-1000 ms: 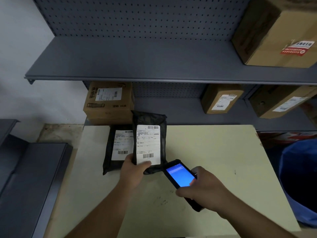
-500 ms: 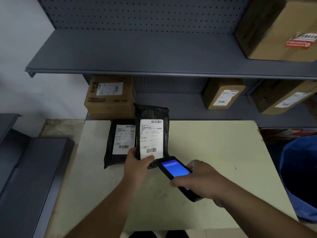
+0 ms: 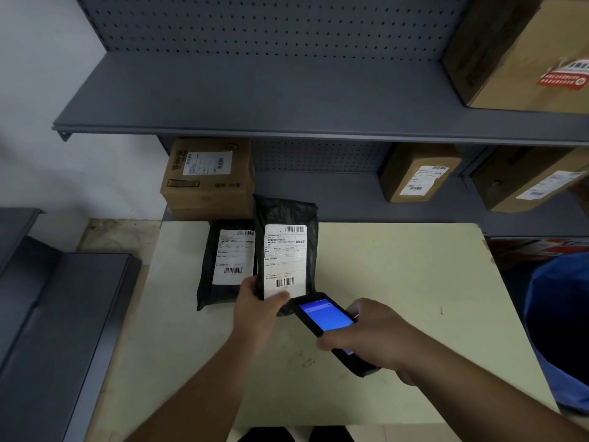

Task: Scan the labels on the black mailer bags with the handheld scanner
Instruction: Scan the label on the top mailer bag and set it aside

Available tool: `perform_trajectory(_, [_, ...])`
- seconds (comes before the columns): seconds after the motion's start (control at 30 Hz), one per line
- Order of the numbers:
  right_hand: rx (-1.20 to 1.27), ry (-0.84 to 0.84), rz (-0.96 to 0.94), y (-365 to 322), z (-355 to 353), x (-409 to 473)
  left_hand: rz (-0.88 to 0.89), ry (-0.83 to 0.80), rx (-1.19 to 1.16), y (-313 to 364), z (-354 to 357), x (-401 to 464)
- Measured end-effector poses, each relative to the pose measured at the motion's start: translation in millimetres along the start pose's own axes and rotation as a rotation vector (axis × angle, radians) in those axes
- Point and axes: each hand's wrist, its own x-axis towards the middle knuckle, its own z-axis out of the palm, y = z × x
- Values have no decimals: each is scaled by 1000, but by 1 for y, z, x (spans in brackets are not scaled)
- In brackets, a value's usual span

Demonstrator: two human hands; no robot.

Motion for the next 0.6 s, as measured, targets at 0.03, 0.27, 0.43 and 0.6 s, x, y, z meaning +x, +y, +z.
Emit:
perform_trajectory(0.03, [2,-2,1,0,0,1,-2,2,2,-1,0,0])
perform_trajectory(0.27, [42,6,-3,4,-4,5,-33,-8,25,-3,5,2])
perform_trajectory(0.43, [84,18,-3,14,-16,8,-59,-54,29,-2,21,1])
perform_trajectory(0.6, [137,42,11,31,-34,8,-83,-93,86,-10,47,-1])
